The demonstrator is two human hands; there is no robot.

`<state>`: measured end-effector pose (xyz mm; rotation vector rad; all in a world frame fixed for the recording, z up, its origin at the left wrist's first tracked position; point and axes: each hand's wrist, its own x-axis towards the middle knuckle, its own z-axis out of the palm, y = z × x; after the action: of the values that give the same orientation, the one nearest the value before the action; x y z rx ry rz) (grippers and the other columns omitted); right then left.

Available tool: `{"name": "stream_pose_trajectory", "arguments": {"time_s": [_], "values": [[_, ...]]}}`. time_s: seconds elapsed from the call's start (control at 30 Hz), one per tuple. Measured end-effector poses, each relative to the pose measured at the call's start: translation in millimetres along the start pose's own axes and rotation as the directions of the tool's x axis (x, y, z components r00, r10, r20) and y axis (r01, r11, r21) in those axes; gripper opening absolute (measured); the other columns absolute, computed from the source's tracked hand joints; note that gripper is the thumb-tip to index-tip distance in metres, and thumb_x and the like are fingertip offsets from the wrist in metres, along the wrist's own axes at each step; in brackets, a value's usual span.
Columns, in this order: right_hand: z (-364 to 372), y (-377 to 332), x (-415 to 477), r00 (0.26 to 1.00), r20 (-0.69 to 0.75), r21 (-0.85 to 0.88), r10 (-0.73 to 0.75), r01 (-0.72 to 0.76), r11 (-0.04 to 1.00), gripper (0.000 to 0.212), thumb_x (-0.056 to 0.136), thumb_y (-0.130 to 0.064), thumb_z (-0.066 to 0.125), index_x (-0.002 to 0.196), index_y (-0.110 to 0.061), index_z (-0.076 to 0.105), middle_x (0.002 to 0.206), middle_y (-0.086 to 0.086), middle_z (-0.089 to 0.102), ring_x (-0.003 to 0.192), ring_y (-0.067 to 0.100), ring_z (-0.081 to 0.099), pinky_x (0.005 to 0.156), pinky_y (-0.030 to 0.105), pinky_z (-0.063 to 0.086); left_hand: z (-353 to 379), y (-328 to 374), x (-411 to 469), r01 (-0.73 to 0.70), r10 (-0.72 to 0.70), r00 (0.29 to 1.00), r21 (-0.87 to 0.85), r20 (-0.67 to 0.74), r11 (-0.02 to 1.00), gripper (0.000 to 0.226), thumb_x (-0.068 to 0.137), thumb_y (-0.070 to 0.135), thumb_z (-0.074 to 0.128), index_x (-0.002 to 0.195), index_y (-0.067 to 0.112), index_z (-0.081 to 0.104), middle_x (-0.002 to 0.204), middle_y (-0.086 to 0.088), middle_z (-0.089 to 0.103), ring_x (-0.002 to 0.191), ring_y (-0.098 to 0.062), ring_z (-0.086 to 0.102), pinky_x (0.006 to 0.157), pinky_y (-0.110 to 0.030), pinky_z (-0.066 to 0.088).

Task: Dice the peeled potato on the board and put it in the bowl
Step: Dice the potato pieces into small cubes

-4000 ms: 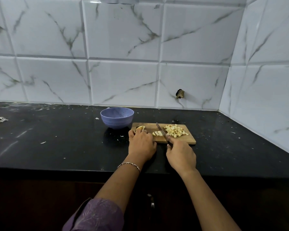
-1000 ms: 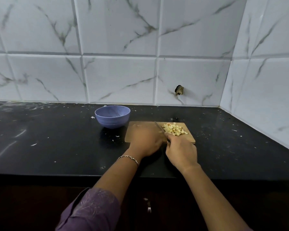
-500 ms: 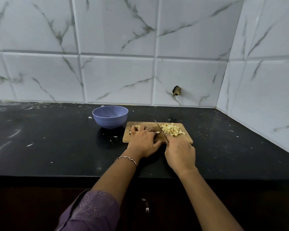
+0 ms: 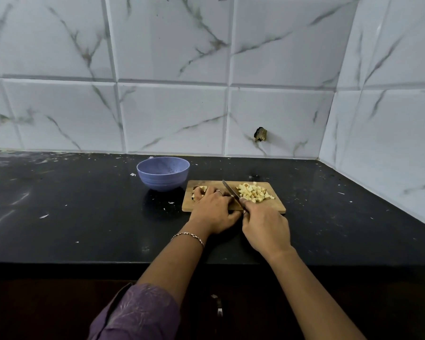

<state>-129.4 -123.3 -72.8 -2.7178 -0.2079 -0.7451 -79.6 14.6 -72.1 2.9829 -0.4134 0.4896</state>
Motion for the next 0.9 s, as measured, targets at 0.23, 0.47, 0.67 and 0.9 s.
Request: {"name": "stream_pose_trajectory", "arguments": {"time_s": [0.23, 0.47, 0.67, 0.9], "values": [[0, -3, 5, 0.996, 0.05, -0.093, -0.076, 0.081, 0.992, 0.045, 0.099, -0.019, 0.048, 0.143, -0.031, 0.049, 0.098, -0.002, 0.069, 0.089, 0.018, 0.064, 0.069, 0.03, 0.045, -3, 1, -3, -0.007, 0.007, 1.0, -0.018, -0.017, 1.0, 0.071, 0.076, 0.058, 0.025, 0.128, 0.028, 0.061, 0.137, 0.003, 0.056, 0.129, -0.022, 0.037, 0.104, -0.05, 0.018], [4, -3, 2, 1.0, 0.003, -0.11, -0.01, 0.011, 0.994, 0.04, 0.098, -0.018, 0.05, 0.135, -0.032, 0.055, 0.097, -0.003, 0.068, 0.089, 0.018, 0.064, 0.069, 0.031, 0.046, -2, 1, -3, -0.007, 0.007, 1.0, -0.009, -0.005, 1.0, 0.051, 0.094, 0.051, 0.037, 0.132, 0.026, 0.059, 0.141, 0.003, 0.053, 0.131, -0.024, 0.034, 0.105, -0.052, 0.017], [5, 0, 1, 0.997, -0.058, -0.039, 0.044, -0.046, 0.998, 0.04, 0.1, -0.023, 0.049, 0.138, -0.035, 0.053, 0.095, -0.004, 0.067, 0.087, 0.017, 0.064, 0.063, 0.028, 0.039, -6, 3, -5, -0.001, 0.0, 1.0, -0.055, -0.01, 0.998, 0.042, 0.096, 0.037, 0.039, 0.131, 0.023, 0.057, 0.136, 0.0, 0.057, 0.133, -0.022, 0.033, 0.108, -0.052, 0.015], [4, -2, 1, 1.0, -0.024, -0.004, -0.016, 0.016, 1.0, 0.037, 0.101, -0.03, 0.048, 0.136, -0.039, 0.054, 0.094, -0.006, 0.069, 0.086, 0.015, 0.064, 0.063, 0.028, 0.043, -10, -5, -7, 0.28, -0.292, 0.907, -0.084, -0.304, 0.956, 0.027, 0.095, 0.025, 0.046, 0.119, 0.023, 0.058, 0.125, 0.002, 0.057, 0.119, -0.02, 0.046, 0.099, -0.043, 0.025]]}}
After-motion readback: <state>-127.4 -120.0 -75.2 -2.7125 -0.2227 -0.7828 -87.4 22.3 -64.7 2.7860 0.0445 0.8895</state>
